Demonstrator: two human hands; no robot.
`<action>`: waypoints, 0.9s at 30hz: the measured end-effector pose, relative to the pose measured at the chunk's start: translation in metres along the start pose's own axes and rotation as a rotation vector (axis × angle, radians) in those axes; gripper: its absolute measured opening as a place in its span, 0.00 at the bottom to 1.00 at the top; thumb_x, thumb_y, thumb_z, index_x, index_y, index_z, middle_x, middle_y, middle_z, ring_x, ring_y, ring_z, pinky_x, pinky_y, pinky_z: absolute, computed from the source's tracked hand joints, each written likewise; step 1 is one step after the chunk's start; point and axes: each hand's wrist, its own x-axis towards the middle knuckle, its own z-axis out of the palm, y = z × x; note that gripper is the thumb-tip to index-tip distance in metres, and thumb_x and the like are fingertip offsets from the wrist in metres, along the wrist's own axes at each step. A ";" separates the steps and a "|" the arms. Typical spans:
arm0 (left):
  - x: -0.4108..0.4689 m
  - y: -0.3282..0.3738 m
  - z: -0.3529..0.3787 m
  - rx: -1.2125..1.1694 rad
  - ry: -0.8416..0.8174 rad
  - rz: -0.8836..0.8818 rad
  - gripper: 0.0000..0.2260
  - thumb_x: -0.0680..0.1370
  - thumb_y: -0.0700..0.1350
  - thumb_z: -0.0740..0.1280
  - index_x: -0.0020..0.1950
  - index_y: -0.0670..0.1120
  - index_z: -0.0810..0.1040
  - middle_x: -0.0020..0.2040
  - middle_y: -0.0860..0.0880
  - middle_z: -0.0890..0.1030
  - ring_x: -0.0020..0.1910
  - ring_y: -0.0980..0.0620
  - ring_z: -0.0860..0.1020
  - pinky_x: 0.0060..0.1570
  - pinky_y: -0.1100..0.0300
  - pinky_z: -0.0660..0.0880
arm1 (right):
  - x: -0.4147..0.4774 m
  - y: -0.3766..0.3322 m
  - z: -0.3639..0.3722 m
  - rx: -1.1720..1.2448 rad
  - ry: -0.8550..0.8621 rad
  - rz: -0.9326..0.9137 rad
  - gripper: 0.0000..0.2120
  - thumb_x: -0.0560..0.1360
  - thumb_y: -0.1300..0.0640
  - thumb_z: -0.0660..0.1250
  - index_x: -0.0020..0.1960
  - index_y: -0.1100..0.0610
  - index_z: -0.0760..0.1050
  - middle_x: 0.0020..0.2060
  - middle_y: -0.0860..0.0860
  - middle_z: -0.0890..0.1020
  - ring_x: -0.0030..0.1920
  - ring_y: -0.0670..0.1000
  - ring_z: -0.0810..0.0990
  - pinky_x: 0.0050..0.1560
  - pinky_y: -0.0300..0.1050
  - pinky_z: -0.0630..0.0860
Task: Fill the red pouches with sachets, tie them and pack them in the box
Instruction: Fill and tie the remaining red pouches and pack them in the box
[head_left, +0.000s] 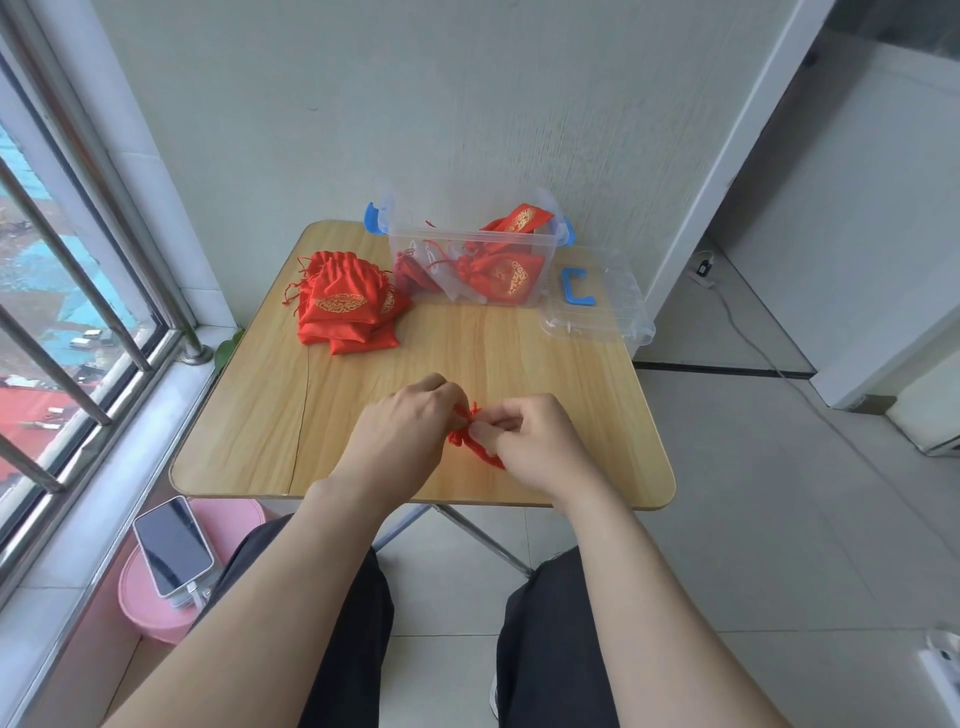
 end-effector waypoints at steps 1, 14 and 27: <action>0.000 -0.003 -0.001 -0.027 -0.001 0.003 0.08 0.82 0.38 0.69 0.55 0.51 0.82 0.52 0.56 0.79 0.42 0.49 0.81 0.33 0.54 0.74 | -0.003 -0.002 -0.002 0.132 -0.084 0.063 0.04 0.81 0.58 0.74 0.50 0.54 0.88 0.45 0.53 0.90 0.46 0.49 0.86 0.59 0.53 0.85; -0.008 0.013 -0.010 -0.406 0.306 -0.013 0.05 0.74 0.44 0.69 0.48 0.52 0.80 0.47 0.58 0.78 0.45 0.57 0.78 0.43 0.52 0.78 | -0.001 0.000 0.002 0.552 -0.102 0.225 0.06 0.81 0.64 0.71 0.54 0.64 0.85 0.39 0.55 0.82 0.38 0.49 0.78 0.45 0.46 0.74; -0.006 0.006 -0.010 -0.372 0.214 -0.004 0.03 0.77 0.44 0.75 0.49 0.51 0.88 0.44 0.61 0.86 0.46 0.63 0.83 0.50 0.70 0.75 | -0.001 0.000 -0.002 0.674 -0.087 0.255 0.09 0.81 0.64 0.72 0.59 0.66 0.83 0.40 0.55 0.81 0.38 0.48 0.78 0.43 0.43 0.75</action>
